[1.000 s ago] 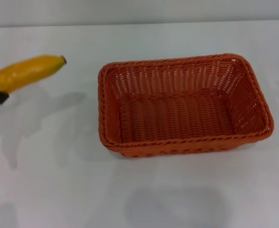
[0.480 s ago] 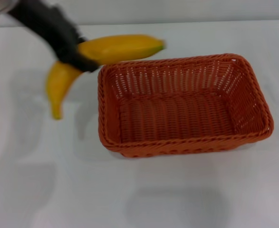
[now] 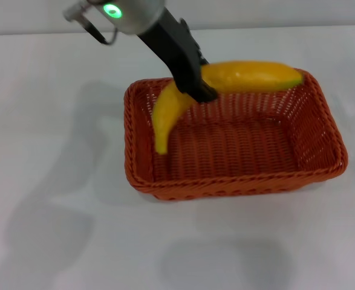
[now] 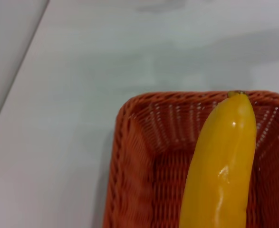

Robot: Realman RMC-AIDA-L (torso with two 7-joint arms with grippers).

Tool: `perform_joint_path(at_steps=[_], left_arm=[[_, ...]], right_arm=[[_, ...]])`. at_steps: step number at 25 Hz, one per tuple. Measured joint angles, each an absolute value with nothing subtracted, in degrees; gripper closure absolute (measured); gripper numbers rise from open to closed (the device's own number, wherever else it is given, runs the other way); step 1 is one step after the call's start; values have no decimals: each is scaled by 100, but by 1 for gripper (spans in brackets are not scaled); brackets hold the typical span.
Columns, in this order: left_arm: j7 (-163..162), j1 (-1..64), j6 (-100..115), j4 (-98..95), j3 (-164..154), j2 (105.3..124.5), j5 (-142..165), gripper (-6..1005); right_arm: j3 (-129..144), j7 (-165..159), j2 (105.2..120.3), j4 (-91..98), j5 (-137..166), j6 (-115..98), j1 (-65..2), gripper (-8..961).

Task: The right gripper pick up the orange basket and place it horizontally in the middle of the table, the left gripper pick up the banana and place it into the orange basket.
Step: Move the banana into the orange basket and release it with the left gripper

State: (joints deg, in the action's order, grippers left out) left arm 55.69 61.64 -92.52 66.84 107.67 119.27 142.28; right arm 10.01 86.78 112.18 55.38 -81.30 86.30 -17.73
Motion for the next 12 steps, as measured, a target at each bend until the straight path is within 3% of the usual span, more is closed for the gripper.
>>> perform_joint_path(at_steps=[12], left_arm=[[5588, 5747, -8429, 6529, 10408, 11926, 13532, 486]], right_arm=[[993, 8689, 11196, 5502, -8110, 8733, -1658, 305]])
